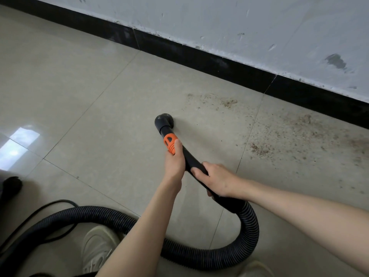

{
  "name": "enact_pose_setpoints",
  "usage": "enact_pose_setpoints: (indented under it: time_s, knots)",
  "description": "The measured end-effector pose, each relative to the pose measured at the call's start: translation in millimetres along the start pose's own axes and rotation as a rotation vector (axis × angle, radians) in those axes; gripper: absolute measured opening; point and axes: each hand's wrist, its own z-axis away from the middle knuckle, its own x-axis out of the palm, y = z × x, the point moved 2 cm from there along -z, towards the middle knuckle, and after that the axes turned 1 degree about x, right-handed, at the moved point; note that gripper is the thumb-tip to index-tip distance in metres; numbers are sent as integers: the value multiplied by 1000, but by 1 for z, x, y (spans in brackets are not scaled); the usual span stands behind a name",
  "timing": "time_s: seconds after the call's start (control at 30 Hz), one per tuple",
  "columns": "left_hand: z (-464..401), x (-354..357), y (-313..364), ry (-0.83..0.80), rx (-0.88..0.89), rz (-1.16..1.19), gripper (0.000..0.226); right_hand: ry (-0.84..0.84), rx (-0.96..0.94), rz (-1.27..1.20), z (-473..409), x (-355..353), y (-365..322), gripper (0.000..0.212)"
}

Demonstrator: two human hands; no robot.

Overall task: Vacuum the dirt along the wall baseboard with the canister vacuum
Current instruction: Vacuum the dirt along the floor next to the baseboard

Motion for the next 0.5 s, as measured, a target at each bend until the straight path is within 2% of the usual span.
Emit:
enact_pose_setpoints:
  time_s: [0.17, 0.27, 0.5]
  knots:
    - [-19, 36, 22, -126, -43, -14, 38, 157, 74, 88, -10, -28, 5, 50]
    - [-31, 50, 35, -164, -46, -42, 45, 169, 100, 69, -17, -43, 1, 48]
    - [-52, 33, 40, -41, -47, 14, 42, 79, 70, 152, -35, -52, -20, 48]
